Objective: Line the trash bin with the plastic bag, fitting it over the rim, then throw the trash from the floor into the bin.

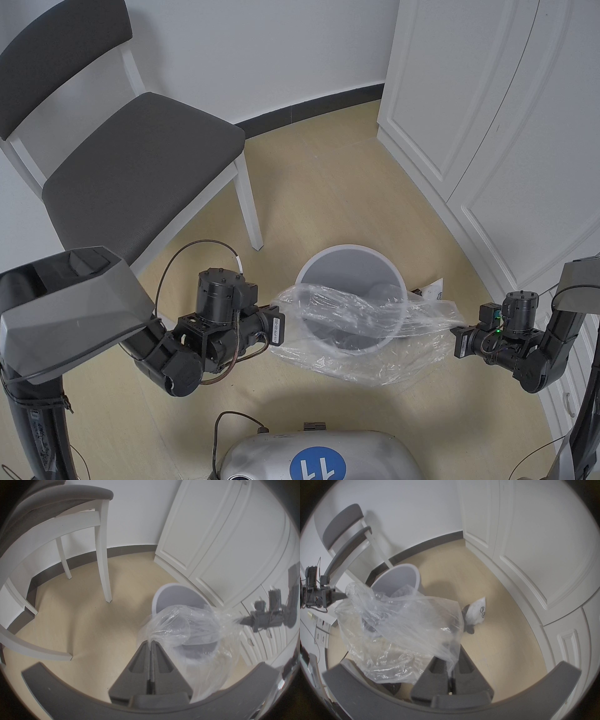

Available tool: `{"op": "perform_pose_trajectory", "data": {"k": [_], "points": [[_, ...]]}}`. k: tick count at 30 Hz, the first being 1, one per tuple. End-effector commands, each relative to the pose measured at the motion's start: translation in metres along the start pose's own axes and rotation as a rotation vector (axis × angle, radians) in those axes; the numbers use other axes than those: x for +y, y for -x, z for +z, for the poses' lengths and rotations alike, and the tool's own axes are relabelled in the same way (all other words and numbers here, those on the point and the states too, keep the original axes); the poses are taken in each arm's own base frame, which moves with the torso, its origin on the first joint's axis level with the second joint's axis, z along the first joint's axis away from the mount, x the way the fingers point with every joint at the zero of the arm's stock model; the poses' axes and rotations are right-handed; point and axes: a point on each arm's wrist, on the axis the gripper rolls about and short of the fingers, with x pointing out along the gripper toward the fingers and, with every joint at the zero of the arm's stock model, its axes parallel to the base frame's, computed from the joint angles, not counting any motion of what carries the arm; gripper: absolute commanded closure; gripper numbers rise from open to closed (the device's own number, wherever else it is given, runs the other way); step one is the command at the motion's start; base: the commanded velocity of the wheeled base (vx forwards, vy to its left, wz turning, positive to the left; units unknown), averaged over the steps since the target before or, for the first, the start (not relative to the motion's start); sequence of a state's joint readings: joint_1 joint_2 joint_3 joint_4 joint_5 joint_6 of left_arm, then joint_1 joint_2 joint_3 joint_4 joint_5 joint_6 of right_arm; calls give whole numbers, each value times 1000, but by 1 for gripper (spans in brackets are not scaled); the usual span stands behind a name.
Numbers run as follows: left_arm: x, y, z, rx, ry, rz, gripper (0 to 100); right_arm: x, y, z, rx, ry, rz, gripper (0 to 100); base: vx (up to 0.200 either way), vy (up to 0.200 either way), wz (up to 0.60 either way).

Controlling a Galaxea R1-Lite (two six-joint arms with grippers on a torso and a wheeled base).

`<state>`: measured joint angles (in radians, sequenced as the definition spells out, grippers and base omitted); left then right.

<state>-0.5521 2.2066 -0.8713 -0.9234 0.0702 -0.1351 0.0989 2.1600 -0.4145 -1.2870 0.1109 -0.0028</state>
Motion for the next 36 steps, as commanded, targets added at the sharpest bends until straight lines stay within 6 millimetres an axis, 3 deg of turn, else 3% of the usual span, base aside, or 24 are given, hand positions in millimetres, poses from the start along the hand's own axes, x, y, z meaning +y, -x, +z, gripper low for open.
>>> {"op": "perform_pose_trajectory", "data": {"k": [1, 13, 21, 22, 36], "points": [[-1, -25, -2, -29, 39, 21, 100, -2, -15, -13, 2, -22, -4, 100, 0, 0, 0], [-4, -26, 5, -84, 66, 8, 100, -2, -10, -10, -9, -21, -4, 100, 0, 0, 0], [-1, -14, 11, -97, 71, 10, 100, -1, 8, -5, -17, -24, 57, 100, 0, 0, 0], [-1, -13, 10, -93, 69, 11, 100, -2, 8, -5, -20, -28, 80, 0, 0, 0, 0], [-2, -16, 8, -91, 76, 8, 100, -44, 41, -6, -42, -147, 403, 0, 0, 0, 0]]}}
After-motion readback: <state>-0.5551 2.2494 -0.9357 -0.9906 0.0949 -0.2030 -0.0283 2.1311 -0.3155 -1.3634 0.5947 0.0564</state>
